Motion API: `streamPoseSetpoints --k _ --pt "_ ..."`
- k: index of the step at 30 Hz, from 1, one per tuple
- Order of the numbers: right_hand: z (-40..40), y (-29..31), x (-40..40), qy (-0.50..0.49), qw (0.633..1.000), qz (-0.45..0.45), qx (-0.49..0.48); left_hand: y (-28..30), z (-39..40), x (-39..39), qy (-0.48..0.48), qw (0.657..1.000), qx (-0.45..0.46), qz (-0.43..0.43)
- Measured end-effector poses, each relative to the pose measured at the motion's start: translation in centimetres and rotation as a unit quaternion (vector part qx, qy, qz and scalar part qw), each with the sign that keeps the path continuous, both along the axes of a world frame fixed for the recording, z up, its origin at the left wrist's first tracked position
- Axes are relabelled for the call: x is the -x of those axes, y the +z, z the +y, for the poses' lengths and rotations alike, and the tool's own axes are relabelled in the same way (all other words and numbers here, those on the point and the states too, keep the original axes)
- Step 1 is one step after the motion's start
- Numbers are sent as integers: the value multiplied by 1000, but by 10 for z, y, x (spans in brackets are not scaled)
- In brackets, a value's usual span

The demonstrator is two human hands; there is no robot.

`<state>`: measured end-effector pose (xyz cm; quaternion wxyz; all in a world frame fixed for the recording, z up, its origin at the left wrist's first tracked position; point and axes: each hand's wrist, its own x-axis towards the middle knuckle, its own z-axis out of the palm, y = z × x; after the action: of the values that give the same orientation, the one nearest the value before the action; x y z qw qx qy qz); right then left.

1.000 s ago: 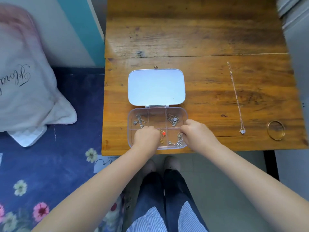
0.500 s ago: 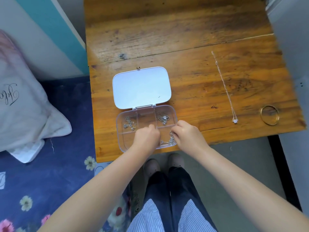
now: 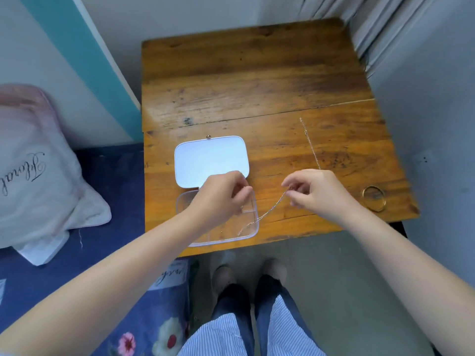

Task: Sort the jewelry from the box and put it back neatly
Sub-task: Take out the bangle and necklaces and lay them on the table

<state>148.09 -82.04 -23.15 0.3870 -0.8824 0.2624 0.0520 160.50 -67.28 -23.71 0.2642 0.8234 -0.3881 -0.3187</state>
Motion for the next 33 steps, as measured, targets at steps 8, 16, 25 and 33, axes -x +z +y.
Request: streamPoseSetpoints --k 8,16,25,33 --pt "-101 94 -25 -12 991 -67 113 68 -111 -19 169 967 184 52" --pt "-245 95 -71 -20 976 -151 156 68 -266 -46 248 949 192 -40" --pt "-328 -3 -39 -8 981 -119 151 -18 -357 -25 132 982 47 -130" --pt "-284 -111 47 27 995 -6 91 -113 -314 57 -155 938 -209 -228"
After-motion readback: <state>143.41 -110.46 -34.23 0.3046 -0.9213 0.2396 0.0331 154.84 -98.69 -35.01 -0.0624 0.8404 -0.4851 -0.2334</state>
